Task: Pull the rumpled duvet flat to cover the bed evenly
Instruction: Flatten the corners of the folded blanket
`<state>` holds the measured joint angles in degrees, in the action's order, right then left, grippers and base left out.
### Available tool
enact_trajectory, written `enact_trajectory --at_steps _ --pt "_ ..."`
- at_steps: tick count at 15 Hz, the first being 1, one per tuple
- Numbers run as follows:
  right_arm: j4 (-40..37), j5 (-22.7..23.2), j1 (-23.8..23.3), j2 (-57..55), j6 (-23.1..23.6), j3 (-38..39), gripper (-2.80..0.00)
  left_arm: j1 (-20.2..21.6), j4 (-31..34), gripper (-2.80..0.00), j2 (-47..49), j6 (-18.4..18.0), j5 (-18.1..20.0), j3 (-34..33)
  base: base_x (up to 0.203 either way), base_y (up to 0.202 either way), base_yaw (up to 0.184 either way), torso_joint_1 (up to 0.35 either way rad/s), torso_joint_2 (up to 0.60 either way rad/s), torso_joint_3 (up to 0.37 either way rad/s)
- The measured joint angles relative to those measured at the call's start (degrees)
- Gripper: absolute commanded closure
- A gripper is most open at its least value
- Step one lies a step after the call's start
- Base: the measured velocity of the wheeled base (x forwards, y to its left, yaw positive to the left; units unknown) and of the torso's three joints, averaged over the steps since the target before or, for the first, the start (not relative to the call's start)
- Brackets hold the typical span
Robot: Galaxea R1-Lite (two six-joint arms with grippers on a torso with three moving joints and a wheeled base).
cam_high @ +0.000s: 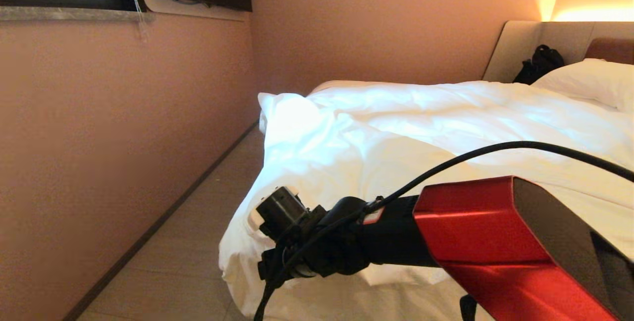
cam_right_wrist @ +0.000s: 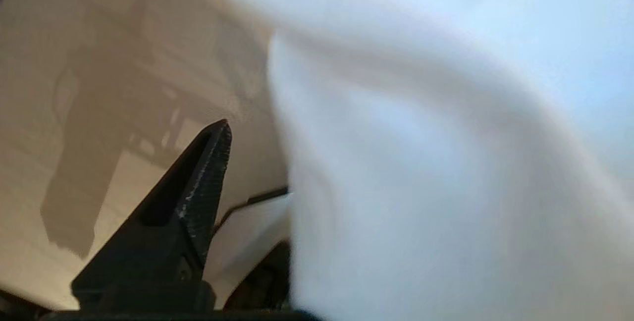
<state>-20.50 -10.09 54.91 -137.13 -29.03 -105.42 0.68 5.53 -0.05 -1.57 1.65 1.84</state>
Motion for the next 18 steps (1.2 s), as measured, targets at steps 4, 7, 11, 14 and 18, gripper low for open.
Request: enact_trajectory --at_steps 4,7,11,14,18 --pt "0.0 0.0 -1.7 -3.0 -0.2 -4.0 -2.8 0.0 0.0 0.0 0.0 0.0 0.0 0.0 0.0 0.0 0.0 0.0 0.0 0.0" --pt "0.7 0.0 -2.3 -4.3 -0.2 -4.9 -2.8 0.0 0.0 0.0 0.0 0.0 0.0 0.0 0.0 0.0 0.0 0.0 0.0 0.0" --pt "0.9 0.5 -2.6 -4.9 -0.4 -5.1 0.0 0.0 0.0 0.0 0.0 0.0 0.0 0.0 0.0 0.0 0.0 0.0 0.0 0.0" --pt "1.9 1.0 -3.0 -4.7 -0.7 -5.1 0.0 0.0 0.0 0.0 0.0 0.0 0.0 0.0 0.0 0.0 0.0 0.0 0.0 0.0" --pt "2.6 1.1 -2.9 -3.4 -1.0 -5.1 0.0 0.0 0.0 0.0 0.0 0.0 0.0 0.0 0.0 0.0 0.0 0.0 0.0 0.0"
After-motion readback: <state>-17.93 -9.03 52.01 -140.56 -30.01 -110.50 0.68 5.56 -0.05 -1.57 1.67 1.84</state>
